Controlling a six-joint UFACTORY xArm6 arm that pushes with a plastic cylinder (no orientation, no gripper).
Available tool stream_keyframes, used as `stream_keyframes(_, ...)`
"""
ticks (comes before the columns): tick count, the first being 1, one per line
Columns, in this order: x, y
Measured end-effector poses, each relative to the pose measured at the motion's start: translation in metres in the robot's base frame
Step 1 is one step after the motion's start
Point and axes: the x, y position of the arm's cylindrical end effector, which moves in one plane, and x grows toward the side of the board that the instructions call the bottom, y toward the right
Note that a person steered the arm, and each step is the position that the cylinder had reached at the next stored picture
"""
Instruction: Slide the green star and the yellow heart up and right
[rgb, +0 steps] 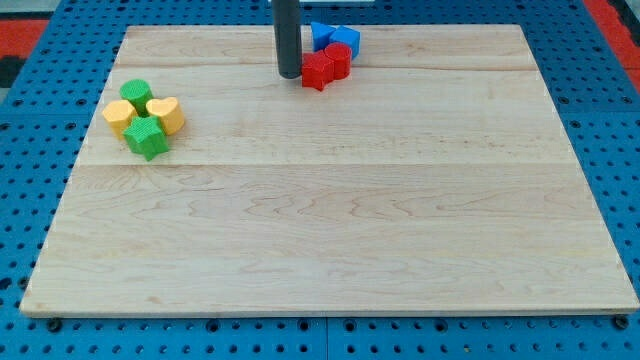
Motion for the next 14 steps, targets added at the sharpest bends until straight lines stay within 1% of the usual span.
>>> stream_keyframes(1, -0.001, 0.021)
stream_keyframes(2, 0.013, 0.030)
stream_keyframes(3, 0.047, 0.029)
stream_keyframes(4, 0.096, 0.029)
stream_keyframes(5, 0.146, 0.009)
stream_keyframes(7, 0.235, -0.086)
stream_keyframes(8, 0.257, -0.134)
stream_keyframes(9, 0.256, -0.173)
stream_keyframes(10, 0.236, -0.227)
stream_keyframes(11, 0.199, -0.253)
stream_keyframes(12, 0.177, -0.241)
stream_keyframes(13, 0.157, -0.204)
stream_keyframes(14, 0.123, -0.178)
